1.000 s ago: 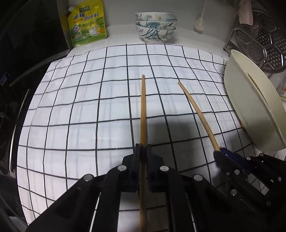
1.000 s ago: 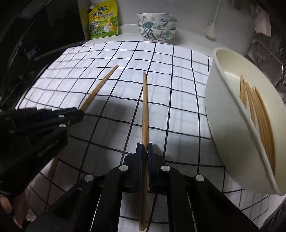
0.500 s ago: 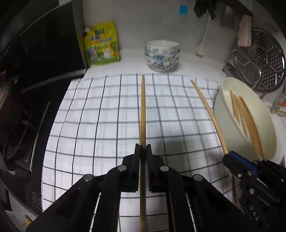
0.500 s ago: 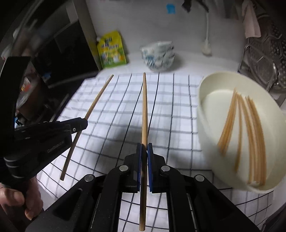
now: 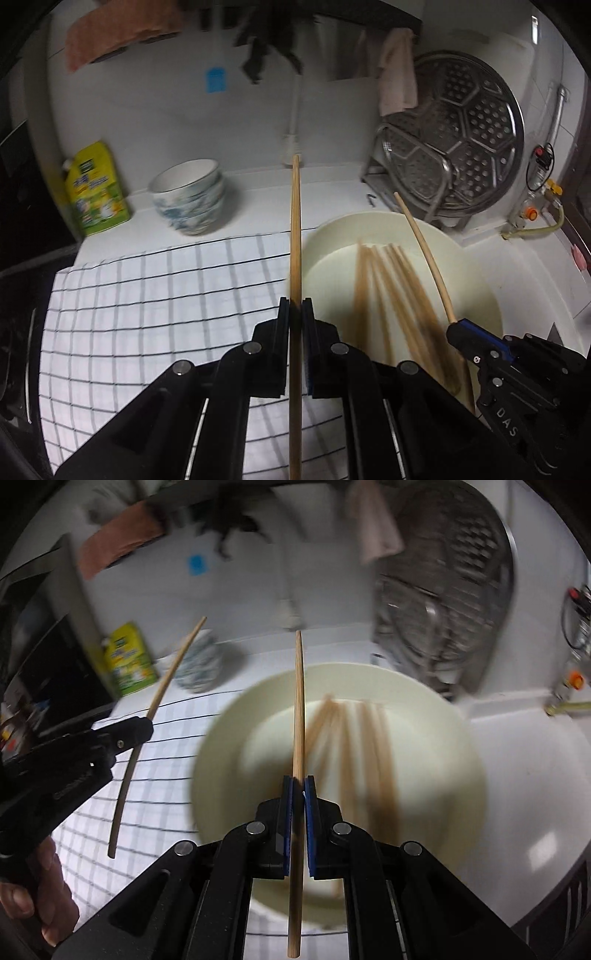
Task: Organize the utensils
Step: 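Carry the last chopsticks with both tools over the cream basin, then open both tools to drop the chopsticks into the basin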
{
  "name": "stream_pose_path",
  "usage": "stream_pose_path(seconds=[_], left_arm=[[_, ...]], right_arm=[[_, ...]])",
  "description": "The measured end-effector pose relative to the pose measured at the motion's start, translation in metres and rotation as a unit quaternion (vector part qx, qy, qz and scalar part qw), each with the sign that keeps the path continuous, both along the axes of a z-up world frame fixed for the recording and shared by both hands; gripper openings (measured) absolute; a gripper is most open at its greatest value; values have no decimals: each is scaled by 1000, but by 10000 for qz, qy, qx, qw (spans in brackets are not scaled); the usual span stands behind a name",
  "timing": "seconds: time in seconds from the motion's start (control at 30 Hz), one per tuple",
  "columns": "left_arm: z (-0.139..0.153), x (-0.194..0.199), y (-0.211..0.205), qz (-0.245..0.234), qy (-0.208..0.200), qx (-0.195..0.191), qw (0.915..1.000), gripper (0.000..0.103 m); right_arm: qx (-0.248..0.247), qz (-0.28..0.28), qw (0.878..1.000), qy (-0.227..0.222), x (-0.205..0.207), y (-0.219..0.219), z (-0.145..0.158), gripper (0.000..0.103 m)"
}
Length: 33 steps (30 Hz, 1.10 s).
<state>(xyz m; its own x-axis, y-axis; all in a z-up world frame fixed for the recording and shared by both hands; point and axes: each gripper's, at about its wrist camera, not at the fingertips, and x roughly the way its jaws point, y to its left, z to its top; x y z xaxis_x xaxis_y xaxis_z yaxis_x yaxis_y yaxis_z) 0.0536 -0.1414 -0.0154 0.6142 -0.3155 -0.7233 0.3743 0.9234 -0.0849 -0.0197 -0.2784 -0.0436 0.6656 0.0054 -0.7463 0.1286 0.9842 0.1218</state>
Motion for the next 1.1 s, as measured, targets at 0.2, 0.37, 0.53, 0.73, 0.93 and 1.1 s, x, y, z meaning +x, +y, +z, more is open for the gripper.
stream_pose_path(seconds=[0.2, 0.37, 0.53, 0.73, 0.93, 1.1], left_arm=[[-15, 11, -47, -217, 47, 120, 9997, 7], [-33, 18, -68, -292, 187, 199, 9992, 8], [-46, 22, -78, -320, 335, 280, 9985, 8], [-59, 21, -84, -315, 476, 387, 9976, 8], [-63, 24, -82, -248, 583, 406, 9972, 8], [-56, 23, -74, -59, 465, 388, 9981, 48]], right_arm=[[90, -249, 9996, 48, 11, -35, -10, 6], [177, -277, 9992, 238, 16, -46, -27, 6], [262, -310, 9985, 370, 24, -55, -41, 6], [349, -361, 9974, 517, 29, -62, -54, 6], [372, -370, 9971, 544, 31, -61, -55, 7], [391, -462, 9972, 438, 26, -65, -49, 22]])
